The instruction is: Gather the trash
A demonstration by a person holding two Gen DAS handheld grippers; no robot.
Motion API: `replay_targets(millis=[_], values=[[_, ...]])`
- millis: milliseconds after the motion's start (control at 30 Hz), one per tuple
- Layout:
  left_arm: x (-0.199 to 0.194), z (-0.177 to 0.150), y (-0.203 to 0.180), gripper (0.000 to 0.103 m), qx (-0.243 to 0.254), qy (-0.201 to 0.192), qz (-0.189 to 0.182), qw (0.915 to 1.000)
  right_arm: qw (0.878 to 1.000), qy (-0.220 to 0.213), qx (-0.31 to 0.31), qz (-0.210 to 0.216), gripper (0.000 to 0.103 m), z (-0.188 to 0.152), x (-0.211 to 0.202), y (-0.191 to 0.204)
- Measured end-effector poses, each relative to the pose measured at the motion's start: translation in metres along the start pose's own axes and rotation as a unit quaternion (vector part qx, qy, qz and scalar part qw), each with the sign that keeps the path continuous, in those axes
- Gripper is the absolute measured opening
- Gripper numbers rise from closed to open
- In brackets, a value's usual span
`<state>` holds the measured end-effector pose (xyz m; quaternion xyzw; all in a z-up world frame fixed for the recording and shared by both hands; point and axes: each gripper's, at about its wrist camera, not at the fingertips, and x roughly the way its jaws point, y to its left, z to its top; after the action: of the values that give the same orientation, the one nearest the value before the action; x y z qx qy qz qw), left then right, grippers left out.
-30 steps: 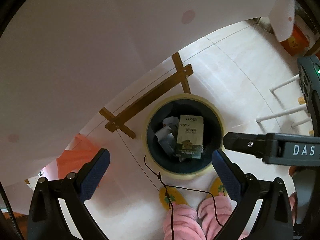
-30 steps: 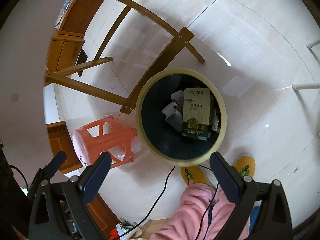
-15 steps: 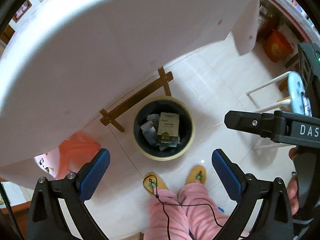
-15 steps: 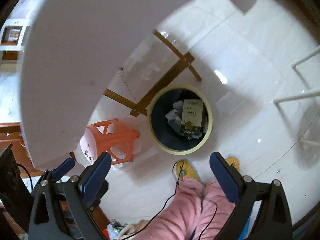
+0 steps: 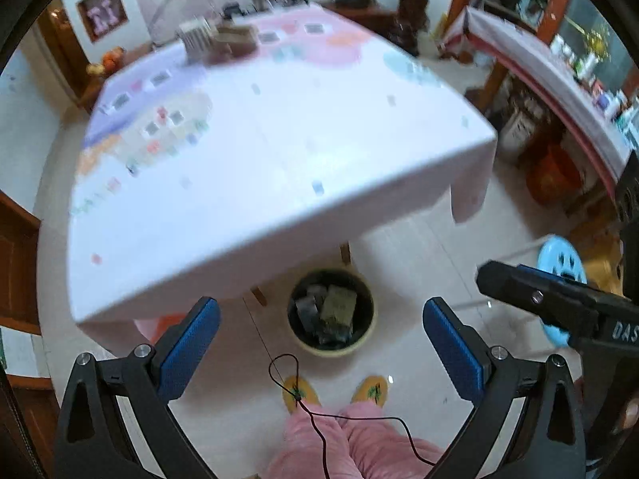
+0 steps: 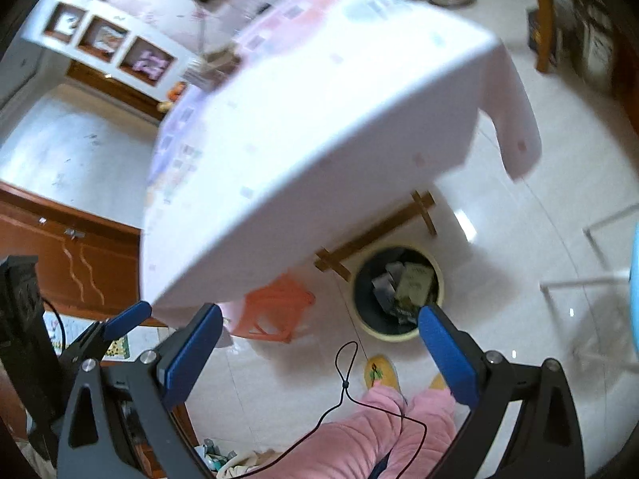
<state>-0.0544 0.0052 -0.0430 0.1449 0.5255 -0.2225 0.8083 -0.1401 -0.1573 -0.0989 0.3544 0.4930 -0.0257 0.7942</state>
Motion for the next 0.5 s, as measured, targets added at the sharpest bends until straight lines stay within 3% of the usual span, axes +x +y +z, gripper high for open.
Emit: replay_targets(millis=[200,500], values=[[-0.049,0.029,0.010,0.101,-0.016,-0.065,0.023,0.9975,0.997,-0.049,-0.054,0.014,0.099,0.019,-0.047,0.032],[-0.074,0.053,0.029,0.101,-0.057,-0.096,0.042,0.9929,0.990,-0.084,-0.111,0.019,0.099,0.050,-0.077,0.062]])
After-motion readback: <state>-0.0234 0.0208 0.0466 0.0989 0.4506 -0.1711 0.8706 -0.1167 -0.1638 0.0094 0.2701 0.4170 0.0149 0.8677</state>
